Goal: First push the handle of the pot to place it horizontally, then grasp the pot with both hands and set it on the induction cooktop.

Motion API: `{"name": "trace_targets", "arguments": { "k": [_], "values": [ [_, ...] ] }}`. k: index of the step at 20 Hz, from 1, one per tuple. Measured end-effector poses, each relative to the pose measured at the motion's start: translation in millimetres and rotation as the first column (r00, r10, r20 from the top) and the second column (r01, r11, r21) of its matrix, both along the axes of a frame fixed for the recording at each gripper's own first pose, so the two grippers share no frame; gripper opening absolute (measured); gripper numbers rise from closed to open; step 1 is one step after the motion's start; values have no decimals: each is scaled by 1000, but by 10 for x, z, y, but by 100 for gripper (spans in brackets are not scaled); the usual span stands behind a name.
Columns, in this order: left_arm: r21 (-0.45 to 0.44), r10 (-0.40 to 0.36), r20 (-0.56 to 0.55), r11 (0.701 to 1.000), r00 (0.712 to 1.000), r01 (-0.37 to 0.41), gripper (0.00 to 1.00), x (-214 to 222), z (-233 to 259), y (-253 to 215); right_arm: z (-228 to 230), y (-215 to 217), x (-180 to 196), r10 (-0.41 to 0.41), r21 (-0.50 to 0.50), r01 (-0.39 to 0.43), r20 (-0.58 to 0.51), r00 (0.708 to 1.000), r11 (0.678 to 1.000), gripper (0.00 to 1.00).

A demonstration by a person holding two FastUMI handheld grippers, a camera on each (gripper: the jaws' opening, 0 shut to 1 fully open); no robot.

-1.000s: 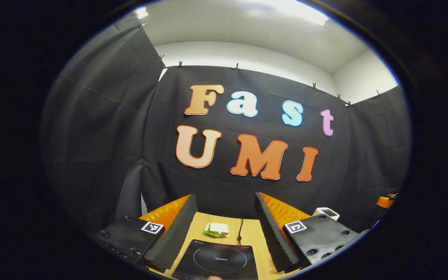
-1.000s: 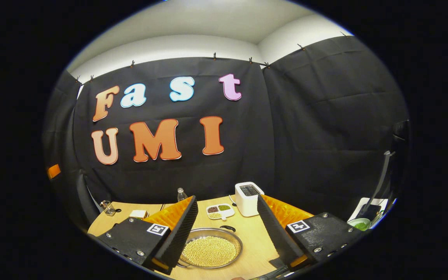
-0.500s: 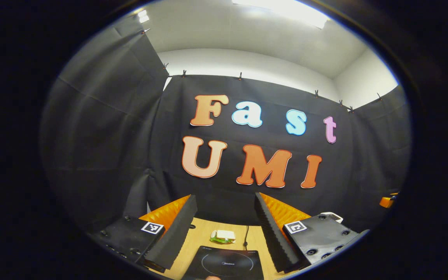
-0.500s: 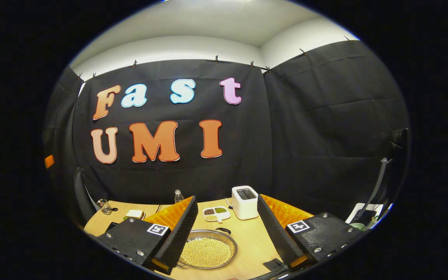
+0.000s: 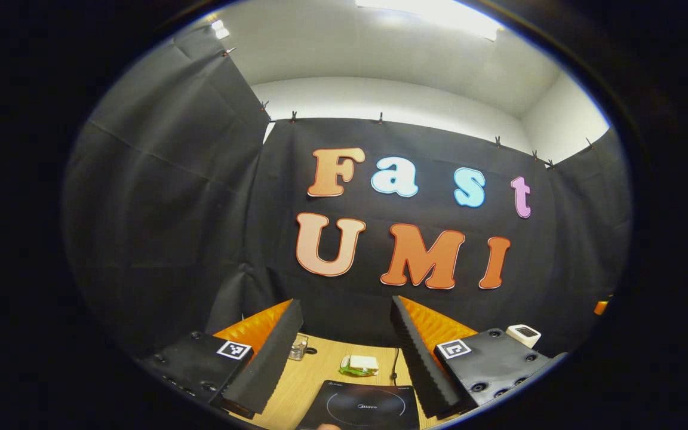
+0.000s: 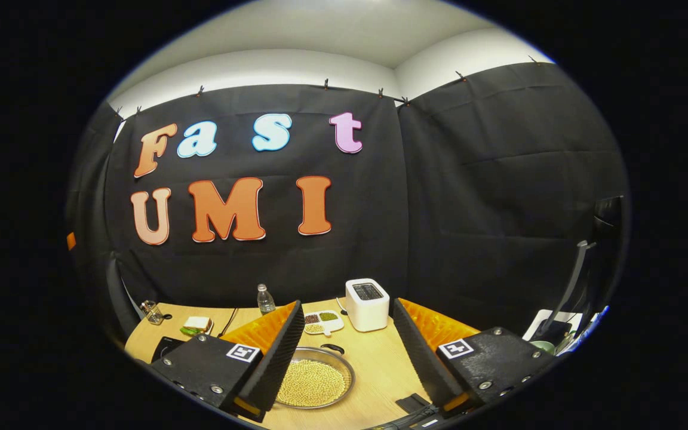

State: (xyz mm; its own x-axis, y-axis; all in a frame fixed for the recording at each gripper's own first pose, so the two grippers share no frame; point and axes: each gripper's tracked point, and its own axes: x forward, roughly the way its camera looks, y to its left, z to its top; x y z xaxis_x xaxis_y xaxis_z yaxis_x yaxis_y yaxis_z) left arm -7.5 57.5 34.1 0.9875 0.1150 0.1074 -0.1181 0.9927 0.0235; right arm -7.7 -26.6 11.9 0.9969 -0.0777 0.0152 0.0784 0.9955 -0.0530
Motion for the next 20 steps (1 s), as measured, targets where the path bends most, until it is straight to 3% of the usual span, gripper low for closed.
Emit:
{"name": "trace_targets", "arguments": {
  "k": [4,5,8,12,16,20],
  "values": [
    [1,-18,7,1000,1000,18,97,82,-21,-55,-139,62,-9,17,-21,-17,-25,1000,1000,74],
    [0,-25,-3,1000,1000,25,97,105,-56,-84,-177,101,-18,30,-15,-31,-34,999,999,75],
    [6,-32,-27,999,999,32,97,135,-151,-141,-317,183,20,61,20,-59,-66,996,998,45],
    [-5,-28,-36,1000,999,28,97,169,-234,-176,-669,326,63,91,40,-86,-136,987,996,19],
    [-71,-18,-53,997,998,14,97,179,-431,-194,-1157,537,80,146,35,-142,-226,963,989,8],
    [-20,16,-42,1000,999,-16,97,175,-372,-136,-1534,729,72,200,42,-197,-300,933,980,0]
  ]
}}
